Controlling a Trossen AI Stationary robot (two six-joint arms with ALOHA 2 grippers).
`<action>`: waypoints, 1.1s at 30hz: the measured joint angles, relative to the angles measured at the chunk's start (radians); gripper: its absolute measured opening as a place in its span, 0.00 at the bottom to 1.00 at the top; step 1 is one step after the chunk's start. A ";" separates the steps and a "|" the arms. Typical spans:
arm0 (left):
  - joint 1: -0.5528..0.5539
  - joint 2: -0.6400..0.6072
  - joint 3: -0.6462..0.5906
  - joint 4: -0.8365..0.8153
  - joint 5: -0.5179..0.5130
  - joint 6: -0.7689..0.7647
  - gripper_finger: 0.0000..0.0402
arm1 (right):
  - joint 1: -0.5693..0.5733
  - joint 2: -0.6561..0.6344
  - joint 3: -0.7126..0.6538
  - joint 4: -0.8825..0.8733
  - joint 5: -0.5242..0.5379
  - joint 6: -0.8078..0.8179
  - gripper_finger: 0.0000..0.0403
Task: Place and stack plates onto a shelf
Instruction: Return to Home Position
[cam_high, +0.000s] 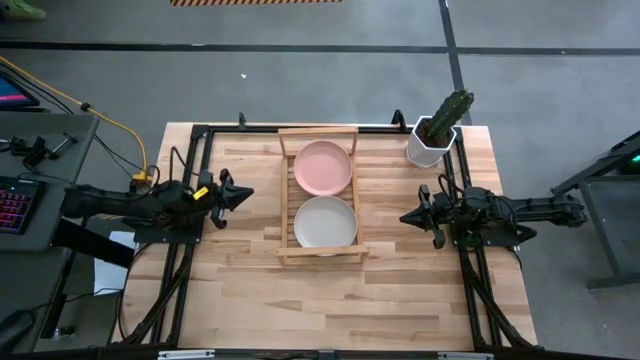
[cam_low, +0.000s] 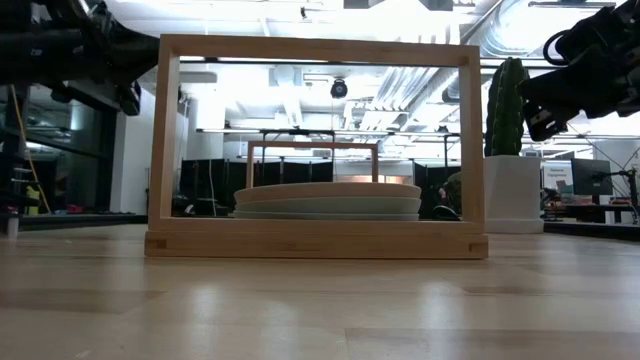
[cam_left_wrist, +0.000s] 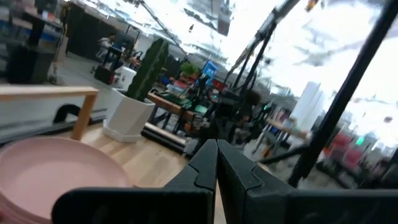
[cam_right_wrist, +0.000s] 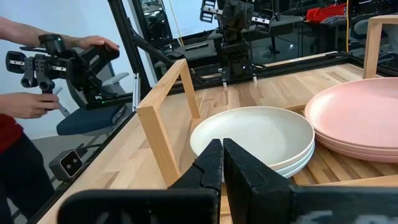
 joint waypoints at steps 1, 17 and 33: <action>0.000 -0.036 0.000 -0.039 0.003 0.035 0.00 | 0.000 0.000 0.000 0.000 0.000 0.000 0.00; 0.075 -0.278 -0.001 -0.473 0.139 0.224 0.00 | 0.000 0.004 0.000 -0.001 0.000 0.000 0.00; 0.087 -0.278 -0.001 -0.479 0.198 0.267 0.00 | 0.000 0.004 0.000 -0.001 0.000 0.000 0.00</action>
